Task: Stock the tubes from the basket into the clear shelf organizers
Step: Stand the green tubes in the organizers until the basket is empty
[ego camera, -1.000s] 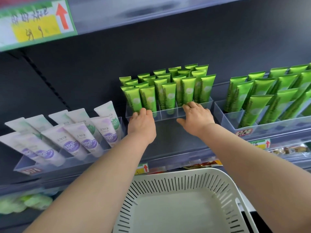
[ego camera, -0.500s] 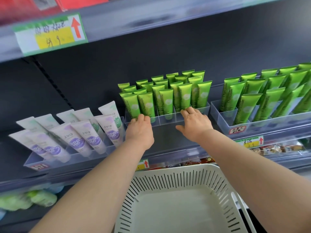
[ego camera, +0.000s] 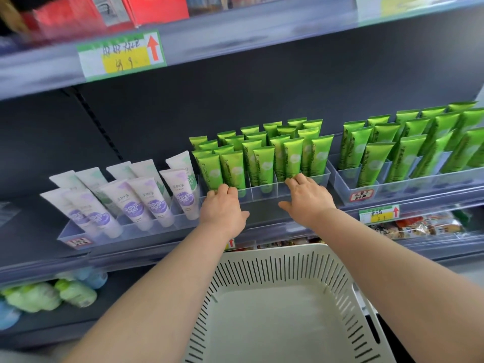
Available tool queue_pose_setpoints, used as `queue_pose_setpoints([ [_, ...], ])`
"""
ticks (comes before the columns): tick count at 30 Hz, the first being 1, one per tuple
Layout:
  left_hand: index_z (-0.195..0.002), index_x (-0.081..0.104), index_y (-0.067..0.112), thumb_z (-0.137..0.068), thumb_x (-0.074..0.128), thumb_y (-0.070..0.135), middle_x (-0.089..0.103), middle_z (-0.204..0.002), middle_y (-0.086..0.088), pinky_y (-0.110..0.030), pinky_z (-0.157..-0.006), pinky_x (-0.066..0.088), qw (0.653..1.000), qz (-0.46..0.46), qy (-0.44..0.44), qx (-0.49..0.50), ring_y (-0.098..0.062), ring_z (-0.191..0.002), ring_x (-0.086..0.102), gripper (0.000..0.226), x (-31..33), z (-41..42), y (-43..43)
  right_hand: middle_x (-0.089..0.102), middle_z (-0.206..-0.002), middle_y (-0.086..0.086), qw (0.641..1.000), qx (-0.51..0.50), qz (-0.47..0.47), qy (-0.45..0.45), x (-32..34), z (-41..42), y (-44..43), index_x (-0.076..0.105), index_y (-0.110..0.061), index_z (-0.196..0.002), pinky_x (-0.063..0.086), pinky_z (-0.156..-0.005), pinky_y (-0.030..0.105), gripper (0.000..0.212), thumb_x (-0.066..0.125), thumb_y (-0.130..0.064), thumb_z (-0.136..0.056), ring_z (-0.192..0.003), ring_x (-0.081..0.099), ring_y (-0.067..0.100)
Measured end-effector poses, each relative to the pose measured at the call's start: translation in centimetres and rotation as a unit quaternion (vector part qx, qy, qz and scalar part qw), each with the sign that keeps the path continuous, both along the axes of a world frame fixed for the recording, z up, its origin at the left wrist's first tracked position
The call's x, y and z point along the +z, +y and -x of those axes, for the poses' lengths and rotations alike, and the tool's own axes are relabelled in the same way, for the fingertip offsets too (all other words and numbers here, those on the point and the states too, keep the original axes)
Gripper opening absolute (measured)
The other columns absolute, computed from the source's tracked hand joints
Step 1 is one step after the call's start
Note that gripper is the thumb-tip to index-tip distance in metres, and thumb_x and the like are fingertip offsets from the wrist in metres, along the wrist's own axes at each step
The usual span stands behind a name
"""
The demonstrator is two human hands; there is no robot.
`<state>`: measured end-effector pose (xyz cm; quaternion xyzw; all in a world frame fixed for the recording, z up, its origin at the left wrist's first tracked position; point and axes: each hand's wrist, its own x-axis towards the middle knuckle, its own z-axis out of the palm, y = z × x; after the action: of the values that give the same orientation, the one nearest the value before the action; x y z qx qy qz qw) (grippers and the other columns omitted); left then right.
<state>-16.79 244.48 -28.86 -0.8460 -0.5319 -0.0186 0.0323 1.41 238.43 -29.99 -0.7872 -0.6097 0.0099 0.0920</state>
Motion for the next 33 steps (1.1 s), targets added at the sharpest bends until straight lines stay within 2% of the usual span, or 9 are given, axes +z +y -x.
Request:
queue_pose_setpoints([
  [7, -0.136, 0.039, 0.016, -0.088, 0.058, 0.050, 0.042, -0.132, -0.004, -0.038, -0.095, 0.041, 1.000, 0.000, -0.005, -0.002, -0.029, -0.118, 0.043, 0.062, 0.0, 0.4, -2.0, 0.044, -0.128, 0.002, 1.000, -0.003, -0.005, 0.013, 0.1, 0.4, -1.8, 0.041, -0.017, -0.132, 0.043, -0.092, 0.042, 0.055, 0.053, -0.049, -0.089, -0.121, 0.043, 0.025],
  [18, -0.130, 0.042, 0.015, -0.087, 0.063, 0.032, 0.044, -0.128, -0.004, -0.032, -0.089, 0.042, 1.000, -0.003, 0.026, -0.006, -0.026, -0.113, 0.047, 0.050, 0.7, 0.9, -4.6, 0.044, -0.126, 0.001, 1.000, -0.002, -0.009, 0.016, 0.2, 1.0, -4.4, 0.041, -0.016, -0.133, 0.045, -0.090, 0.040, 0.056, 0.059, -0.044, -0.087, -0.123, 0.042, 0.022],
  [29, -0.128, 0.043, 0.015, -0.085, 0.065, 0.025, 0.045, -0.124, -0.005, -0.034, -0.083, 0.044, 0.998, 0.006, 0.069, -0.004, -0.027, -0.111, 0.051, 0.049, 1.4, 1.1, -6.3, 0.044, -0.125, 0.000, 1.000, 0.007, -0.007, 0.021, 0.1, 1.0, -6.0, 0.041, -0.017, -0.133, 0.044, -0.089, 0.039, 0.057, 0.060, -0.045, -0.087, -0.121, 0.043, 0.022],
  [33, -0.132, 0.039, 0.014, -0.085, 0.064, 0.024, 0.041, -0.128, -0.005, -0.036, -0.085, 0.045, 0.996, 0.039, 0.080, 0.003, -0.027, -0.115, 0.046, 0.054, 1.7, 0.9, -6.4, 0.044, -0.127, 0.000, 1.000, 0.012, -0.001, 0.003, 0.3, 1.2, -6.0, 0.040, -0.017, -0.133, 0.042, -0.091, 0.038, 0.058, 0.059, -0.046, -0.087, -0.122, 0.042, 0.021],
])
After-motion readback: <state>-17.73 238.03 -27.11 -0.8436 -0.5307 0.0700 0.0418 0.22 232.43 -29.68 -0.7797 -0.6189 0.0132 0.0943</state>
